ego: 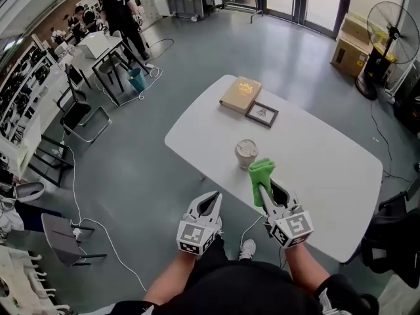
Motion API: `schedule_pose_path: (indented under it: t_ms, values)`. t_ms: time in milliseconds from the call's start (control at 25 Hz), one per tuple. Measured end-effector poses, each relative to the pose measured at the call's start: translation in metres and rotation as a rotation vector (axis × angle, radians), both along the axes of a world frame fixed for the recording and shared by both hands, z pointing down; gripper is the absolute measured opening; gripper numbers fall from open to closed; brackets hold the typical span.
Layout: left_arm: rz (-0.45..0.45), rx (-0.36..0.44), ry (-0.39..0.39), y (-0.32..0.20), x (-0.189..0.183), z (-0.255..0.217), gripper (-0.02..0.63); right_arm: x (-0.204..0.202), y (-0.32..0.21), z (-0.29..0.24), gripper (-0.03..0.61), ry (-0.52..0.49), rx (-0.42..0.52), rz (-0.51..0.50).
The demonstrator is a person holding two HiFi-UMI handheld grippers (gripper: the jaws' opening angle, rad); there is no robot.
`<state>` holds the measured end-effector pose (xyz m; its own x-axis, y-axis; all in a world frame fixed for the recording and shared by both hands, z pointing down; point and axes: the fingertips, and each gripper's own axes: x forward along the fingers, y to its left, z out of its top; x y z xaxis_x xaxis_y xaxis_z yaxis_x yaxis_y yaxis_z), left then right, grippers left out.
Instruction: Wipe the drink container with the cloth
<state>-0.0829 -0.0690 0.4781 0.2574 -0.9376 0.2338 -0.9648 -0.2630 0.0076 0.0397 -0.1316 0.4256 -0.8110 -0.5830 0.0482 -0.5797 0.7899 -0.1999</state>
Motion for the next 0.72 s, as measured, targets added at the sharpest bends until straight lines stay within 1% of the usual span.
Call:
schedule_pose_path:
  t_ms: [120, 200, 400, 560, 720]
  values:
    - [0.043, 0.02, 0.012, -0.024, -0.009, -0.006, 0.009, -0.007, -0.018, -0.003, 0.1, 0.006, 0.015, 0.041]
    - [0.072, 0.028, 0.03, -0.039, -0.015, -0.011, 0.009, -0.012, -0.029, -0.003, 0.101, 0.007, 0.0, 0.07]
    - [0.16, 0.018, 0.037, -0.069, -0.029, -0.011, 0.009, -0.026, -0.055, 0.009, 0.1, 0.007, -0.077, 0.164]
    - [0.219, 0.009, 0.037, -0.089, -0.051, -0.007, 0.009, -0.038, -0.07, 0.019, 0.1, -0.014, -0.147, 0.24]
    - [0.288, -0.005, 0.042, -0.103, -0.058, 0.001, 0.009, -0.032, -0.079, 0.028, 0.1, -0.041, -0.201, 0.326]
